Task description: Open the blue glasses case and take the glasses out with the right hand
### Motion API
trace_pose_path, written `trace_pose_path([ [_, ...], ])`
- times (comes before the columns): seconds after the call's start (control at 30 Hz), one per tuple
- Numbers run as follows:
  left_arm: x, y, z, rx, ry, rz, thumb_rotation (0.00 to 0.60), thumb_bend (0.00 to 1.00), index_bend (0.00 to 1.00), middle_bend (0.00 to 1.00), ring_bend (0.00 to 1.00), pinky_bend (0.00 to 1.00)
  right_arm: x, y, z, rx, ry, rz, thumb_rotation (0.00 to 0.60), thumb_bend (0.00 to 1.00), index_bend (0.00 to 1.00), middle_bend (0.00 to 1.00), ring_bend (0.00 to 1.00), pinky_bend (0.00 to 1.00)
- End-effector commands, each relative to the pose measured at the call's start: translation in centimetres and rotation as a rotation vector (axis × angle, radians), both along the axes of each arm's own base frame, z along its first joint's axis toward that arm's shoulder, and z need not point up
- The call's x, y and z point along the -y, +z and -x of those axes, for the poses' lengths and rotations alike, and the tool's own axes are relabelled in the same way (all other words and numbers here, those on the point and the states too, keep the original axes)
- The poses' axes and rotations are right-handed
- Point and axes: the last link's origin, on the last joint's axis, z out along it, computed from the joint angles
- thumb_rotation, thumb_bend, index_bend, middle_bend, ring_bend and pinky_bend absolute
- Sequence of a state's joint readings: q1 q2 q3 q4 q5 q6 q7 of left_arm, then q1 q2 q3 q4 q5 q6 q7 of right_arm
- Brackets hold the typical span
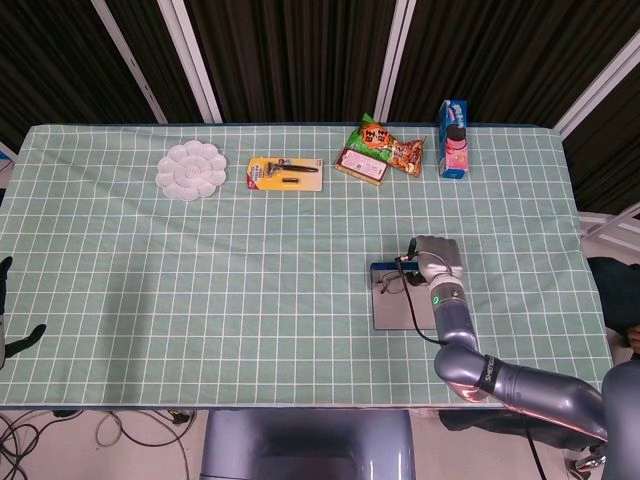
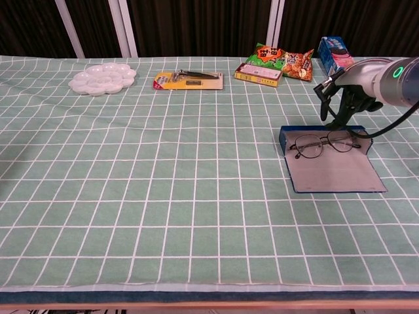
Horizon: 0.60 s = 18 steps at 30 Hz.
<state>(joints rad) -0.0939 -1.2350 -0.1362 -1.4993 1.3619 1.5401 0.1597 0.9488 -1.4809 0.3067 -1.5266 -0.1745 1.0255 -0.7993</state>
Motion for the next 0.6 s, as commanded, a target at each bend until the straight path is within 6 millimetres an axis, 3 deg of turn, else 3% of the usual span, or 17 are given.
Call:
trace_pose_path([
  [0.03,0.0,0.0,0.0,0.0,0.0,0.0,0.6,0.02,0.0,0.0,0.0,0.0,0.1,-0.2,0.0,0.004,0.001,0.003,0.6,0.42,0.45,0.98,1.0,0.94],
  [0.6,-0.1,0.0,0.1,0.003,0.004,0.001,0.6,0.02,0.0,0.0,0.0,0.0,0.4,-1.3,0.2,-0.006,-0.015,-0.008,0.6,0.44,0.45,0.98,1.0,0.94],
])
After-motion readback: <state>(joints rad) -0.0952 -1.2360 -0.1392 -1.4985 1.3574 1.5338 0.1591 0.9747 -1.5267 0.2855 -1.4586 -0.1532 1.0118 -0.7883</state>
